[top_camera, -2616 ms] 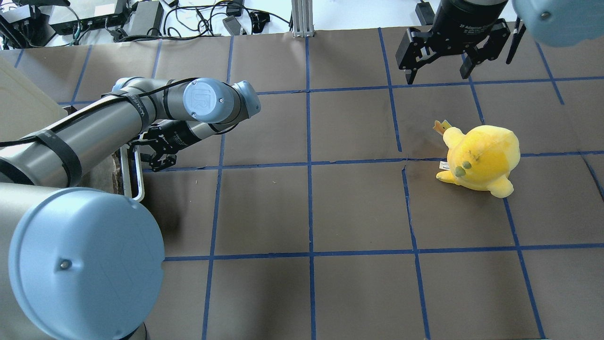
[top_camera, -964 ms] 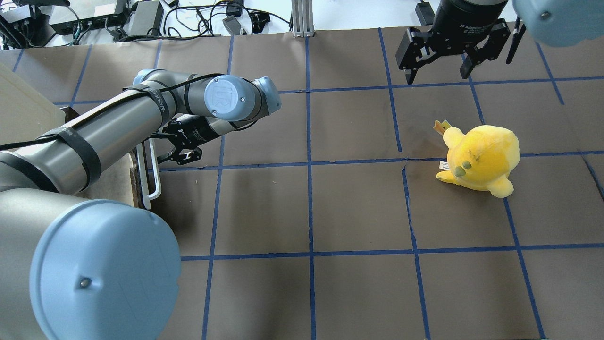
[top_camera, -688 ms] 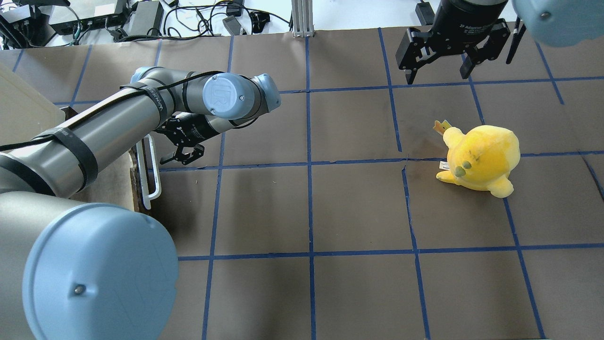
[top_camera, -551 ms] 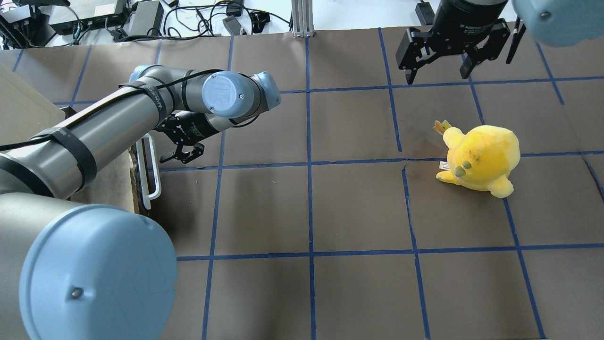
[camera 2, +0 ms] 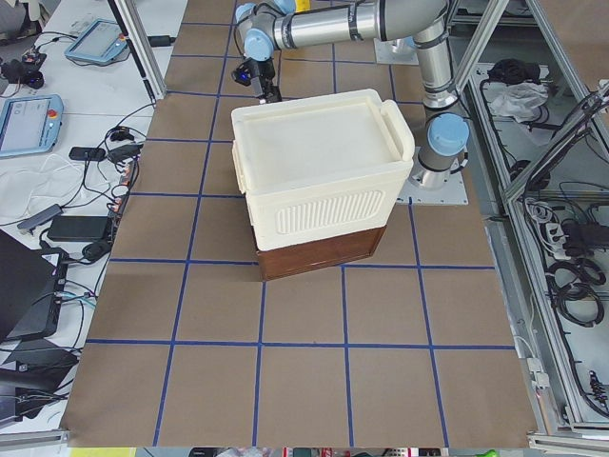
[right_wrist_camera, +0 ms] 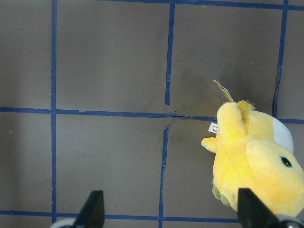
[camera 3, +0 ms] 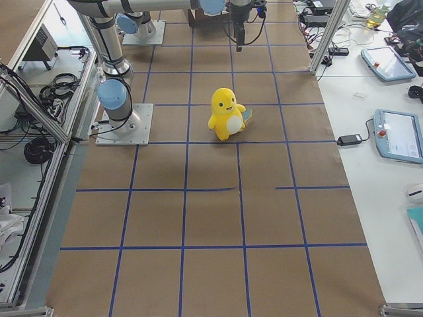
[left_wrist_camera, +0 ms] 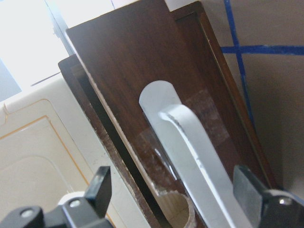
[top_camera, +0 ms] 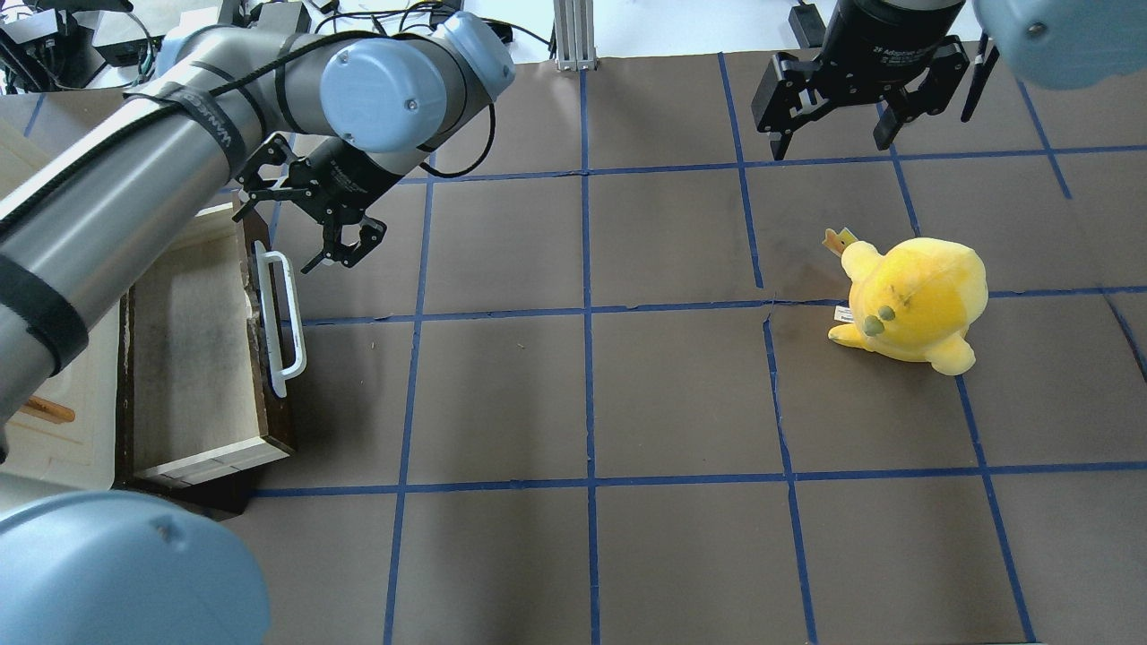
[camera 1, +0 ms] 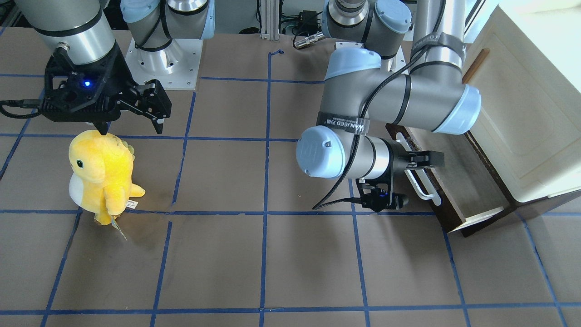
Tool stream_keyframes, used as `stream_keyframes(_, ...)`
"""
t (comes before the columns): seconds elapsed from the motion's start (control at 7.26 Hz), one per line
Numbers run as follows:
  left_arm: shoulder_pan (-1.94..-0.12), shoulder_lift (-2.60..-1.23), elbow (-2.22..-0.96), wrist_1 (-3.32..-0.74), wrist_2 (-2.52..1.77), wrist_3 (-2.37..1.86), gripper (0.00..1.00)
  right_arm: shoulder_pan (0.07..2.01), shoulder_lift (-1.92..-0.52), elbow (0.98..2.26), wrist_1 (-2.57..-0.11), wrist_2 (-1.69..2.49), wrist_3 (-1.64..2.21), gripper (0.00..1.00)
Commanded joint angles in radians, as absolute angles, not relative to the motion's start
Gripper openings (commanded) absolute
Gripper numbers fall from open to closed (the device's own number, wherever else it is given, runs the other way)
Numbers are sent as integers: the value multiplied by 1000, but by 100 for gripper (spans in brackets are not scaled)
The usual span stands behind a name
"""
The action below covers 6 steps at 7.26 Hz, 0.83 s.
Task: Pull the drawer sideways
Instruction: 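Open the left gripper and lift it up off the handle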
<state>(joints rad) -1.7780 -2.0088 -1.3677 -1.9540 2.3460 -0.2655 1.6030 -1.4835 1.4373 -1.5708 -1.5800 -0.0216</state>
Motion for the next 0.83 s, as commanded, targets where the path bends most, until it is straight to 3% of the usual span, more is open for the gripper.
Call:
stream_keyframes(0.0,-1775,-1912,-1355,-1817,2126,-218,88,1603,-1483,1437,-1571,-1580,-21,100)
stream_keyframes(0.69,-1741,-1647,-1416,-1701,1790,-2,87,1603,-1483,1437,-1571,-1580,-21,100)
